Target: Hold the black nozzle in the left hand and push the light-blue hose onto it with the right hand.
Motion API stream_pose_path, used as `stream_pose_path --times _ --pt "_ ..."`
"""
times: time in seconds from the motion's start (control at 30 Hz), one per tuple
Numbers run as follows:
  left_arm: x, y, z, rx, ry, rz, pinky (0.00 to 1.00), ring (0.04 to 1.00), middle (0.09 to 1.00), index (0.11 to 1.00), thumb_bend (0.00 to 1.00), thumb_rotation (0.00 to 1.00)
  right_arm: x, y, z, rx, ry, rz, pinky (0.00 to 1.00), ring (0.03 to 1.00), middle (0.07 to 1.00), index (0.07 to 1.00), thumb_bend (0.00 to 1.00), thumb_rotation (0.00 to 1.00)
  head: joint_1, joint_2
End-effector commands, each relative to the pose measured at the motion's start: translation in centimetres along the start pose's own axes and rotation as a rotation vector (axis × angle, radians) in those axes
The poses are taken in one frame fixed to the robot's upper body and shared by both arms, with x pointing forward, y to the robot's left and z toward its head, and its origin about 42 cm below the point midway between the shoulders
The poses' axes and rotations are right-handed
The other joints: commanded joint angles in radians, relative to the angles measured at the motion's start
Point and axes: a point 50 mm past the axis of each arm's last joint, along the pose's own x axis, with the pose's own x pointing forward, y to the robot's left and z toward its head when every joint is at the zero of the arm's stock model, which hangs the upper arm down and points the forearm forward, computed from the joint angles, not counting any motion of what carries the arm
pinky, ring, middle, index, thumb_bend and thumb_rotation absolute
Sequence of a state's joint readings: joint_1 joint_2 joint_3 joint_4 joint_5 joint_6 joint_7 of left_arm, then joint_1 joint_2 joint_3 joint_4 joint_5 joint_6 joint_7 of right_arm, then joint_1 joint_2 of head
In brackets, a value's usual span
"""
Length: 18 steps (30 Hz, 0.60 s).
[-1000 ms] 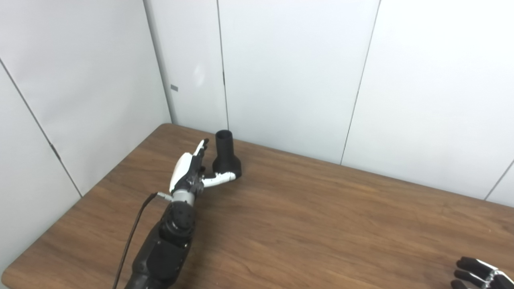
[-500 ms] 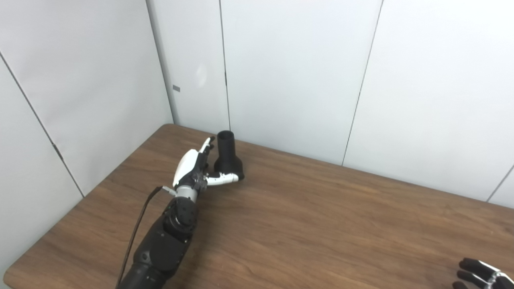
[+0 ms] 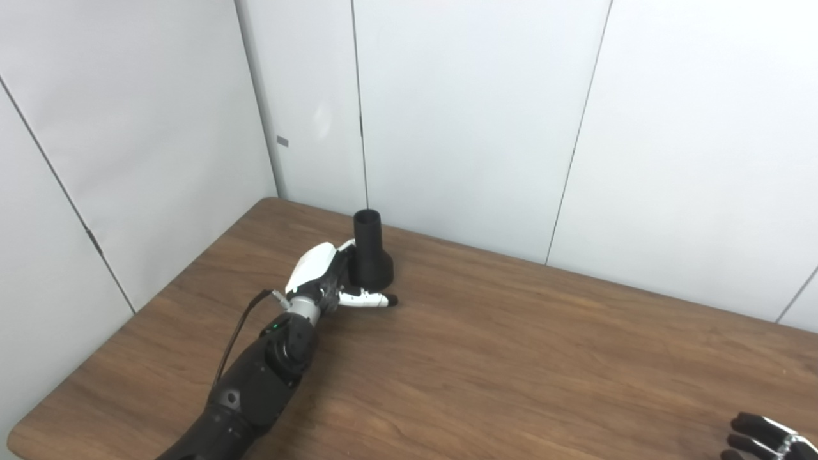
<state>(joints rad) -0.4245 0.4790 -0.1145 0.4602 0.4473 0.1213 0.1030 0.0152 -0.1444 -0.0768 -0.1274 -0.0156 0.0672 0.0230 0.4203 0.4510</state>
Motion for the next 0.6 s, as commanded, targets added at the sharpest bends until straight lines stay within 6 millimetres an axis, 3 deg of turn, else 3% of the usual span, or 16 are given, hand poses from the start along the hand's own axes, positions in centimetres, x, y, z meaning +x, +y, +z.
stream_pose_path --times 0.0,0.37,0.57 --pt "-0.6 -1.2 -1.5 0.031 0.047 -0.081 0.97 0.87 0.867 0.884 1.0 0.34 0.0 -0.7 0.7 -0.022 -0.027 -0.003 0.59 0.69 0.708 0.663 0.19 0.0 -0.001 0.003" --pt "-1.1 -2.2 -2.8 -0.034 0.079 -0.08 0.98 0.837 0.806 0.848 1.0 0.31 -0.1 -1.3 0.5 -0.03 -0.023 -0.011 0.57 0.676 0.696 0.657 0.2 0.0 -0.006 0.015" --pt "-0.8 -2.4 -3.2 -0.028 0.084 -0.063 0.93 0.797 0.781 0.825 1.0 0.37 -0.2 -1.3 0.6 -0.033 -0.027 -0.008 0.58 0.679 0.699 0.661 0.21 0.0 -0.009 0.019"
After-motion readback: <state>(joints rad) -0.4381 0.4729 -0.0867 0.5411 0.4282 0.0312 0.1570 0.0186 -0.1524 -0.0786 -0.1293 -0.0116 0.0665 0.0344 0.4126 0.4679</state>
